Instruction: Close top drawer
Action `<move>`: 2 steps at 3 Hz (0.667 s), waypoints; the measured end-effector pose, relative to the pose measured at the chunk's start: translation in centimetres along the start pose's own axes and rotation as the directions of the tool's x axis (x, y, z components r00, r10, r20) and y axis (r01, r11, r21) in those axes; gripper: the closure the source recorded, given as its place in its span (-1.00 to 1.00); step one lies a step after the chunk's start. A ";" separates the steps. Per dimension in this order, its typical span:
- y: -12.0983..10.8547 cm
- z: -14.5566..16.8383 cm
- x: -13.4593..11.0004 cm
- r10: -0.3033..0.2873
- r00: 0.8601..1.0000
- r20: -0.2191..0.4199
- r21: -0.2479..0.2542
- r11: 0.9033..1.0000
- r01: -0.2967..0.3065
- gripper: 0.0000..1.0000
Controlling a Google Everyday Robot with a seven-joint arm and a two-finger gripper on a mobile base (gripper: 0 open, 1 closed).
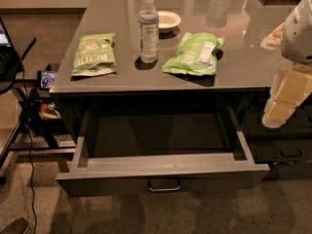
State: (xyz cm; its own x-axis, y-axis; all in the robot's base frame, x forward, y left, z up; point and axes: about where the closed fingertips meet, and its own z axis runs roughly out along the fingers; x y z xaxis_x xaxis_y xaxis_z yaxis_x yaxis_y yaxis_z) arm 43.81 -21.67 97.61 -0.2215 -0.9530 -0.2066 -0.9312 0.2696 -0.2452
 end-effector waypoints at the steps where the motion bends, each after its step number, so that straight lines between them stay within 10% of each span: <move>1: 0.0 0.0 0.0 0.000 1.000 0.000 0.000 1.000 0.000 -1.00; 2: 0.0 0.0 0.0 0.000 1.000 0.000 0.000 1.000 0.000 -0.62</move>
Offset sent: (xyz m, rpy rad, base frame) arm 0.0000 0.0000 0.0000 0.0000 0.0000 0.0000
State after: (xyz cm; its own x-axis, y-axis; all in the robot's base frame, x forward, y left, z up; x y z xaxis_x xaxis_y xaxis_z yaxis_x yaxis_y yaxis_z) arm 43.81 -21.67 97.61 -0.2215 -0.9530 -0.2066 -0.9312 0.2696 -0.2453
